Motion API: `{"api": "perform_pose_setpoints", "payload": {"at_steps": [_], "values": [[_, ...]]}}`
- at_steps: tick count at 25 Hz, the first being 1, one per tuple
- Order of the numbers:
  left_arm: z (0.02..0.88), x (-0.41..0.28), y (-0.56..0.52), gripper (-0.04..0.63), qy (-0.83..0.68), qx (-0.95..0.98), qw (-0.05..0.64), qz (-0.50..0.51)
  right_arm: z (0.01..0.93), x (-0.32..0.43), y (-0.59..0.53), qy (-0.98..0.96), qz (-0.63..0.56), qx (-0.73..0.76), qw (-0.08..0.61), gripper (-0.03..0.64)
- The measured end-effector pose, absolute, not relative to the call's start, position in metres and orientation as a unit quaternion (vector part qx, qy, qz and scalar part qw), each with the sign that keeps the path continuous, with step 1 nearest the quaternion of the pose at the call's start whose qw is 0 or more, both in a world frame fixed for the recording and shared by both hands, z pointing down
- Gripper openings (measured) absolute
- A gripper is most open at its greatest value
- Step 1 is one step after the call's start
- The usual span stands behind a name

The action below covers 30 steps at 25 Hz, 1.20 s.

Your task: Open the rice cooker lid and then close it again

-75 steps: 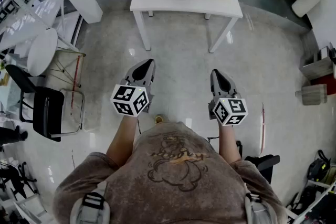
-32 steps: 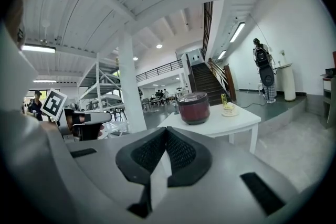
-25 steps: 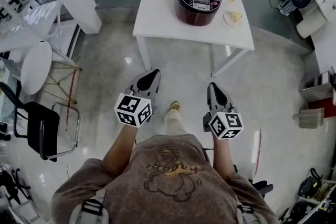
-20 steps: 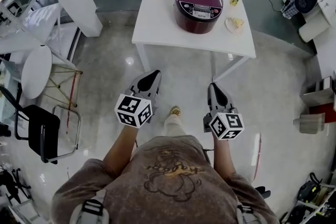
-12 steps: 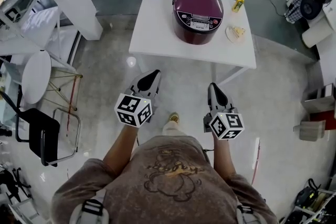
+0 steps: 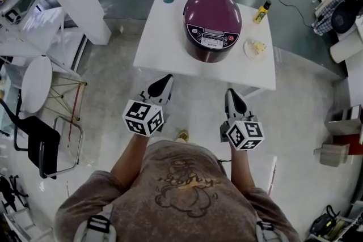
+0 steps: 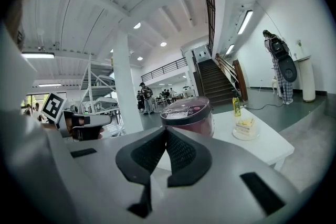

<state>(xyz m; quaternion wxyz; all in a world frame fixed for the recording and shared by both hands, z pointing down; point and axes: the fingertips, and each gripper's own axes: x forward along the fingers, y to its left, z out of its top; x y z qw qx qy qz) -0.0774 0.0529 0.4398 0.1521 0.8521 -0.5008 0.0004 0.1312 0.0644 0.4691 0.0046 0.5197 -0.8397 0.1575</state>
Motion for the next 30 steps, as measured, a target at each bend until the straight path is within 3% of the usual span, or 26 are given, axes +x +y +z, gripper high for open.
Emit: {"api": "perform_pose_setpoints", "payload": {"at_steps": [30], "values": [[0.438, -0.081, -0.108, 0.018, -0.498, 0.855, 0.148, 0.0, 0.458, 0.126, -0.095, -0.846, 0.147, 0.512, 0.006, 0.003]]}}
